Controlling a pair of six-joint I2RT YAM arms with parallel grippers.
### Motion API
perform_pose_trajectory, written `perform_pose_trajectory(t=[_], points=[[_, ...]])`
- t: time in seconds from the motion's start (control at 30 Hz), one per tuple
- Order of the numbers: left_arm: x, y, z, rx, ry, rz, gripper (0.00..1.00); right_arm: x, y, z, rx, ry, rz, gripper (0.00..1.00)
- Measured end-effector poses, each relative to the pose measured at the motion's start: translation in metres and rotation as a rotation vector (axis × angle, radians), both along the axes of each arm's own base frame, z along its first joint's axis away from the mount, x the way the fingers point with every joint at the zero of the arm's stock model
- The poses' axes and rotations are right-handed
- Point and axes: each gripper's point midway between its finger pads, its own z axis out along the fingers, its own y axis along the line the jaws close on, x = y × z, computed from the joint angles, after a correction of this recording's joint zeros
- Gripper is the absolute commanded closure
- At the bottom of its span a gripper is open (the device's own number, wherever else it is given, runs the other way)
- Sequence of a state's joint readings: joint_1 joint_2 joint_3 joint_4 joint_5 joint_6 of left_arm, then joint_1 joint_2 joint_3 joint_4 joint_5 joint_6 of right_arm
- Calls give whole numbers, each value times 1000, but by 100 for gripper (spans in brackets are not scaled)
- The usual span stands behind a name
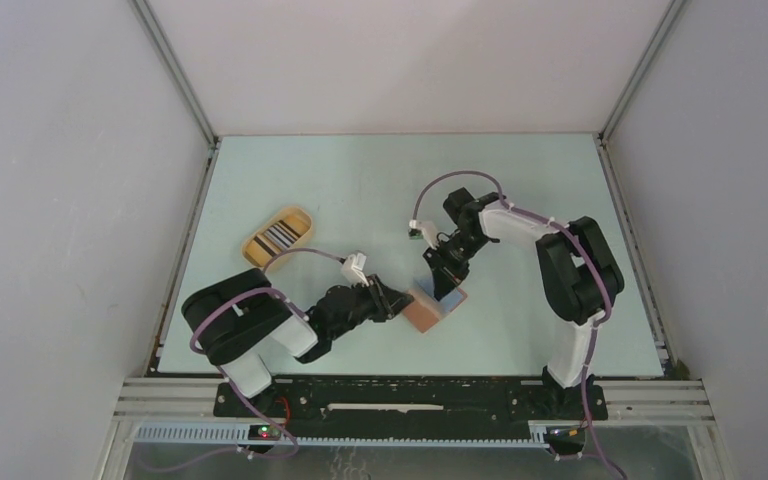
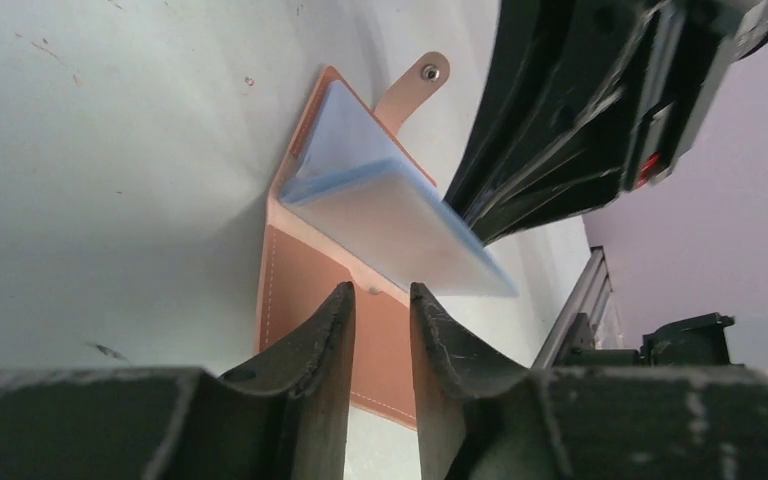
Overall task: Put the credit cards into the card holder
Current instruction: Open the card holder at the center of the board.
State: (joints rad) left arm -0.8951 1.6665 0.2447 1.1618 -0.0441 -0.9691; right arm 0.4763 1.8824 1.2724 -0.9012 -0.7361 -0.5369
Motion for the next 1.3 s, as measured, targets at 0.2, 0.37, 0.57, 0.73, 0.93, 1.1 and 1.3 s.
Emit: perform_pose_trajectory(t=[0.2,0.37,0.57,0.73,0.93,1.1,1.3], points=[[-3,8,1,-27,4,10,60,-14,14,-16,-26,50,42,80],[-8,15,8,-46,-4,14,63,-21,21,-28,-60,73,51,80],[-10,16,27,-93,-42,13,72,-24,26,-36,-96,94,47,80],[-11,13,27,-95,-39,-2,79,-23,27,-36,-103,89,44,79],[-7,-3,0,-52,32,-36,85,-23,27,-36,-101,88,43,78],[-9,-3,-22,-11,101,-33,87,-17,24,-30,-91,69,29,77],[-7,-5,-30,21,130,-29,88,3,14,-9,-56,-2,-21,71]])
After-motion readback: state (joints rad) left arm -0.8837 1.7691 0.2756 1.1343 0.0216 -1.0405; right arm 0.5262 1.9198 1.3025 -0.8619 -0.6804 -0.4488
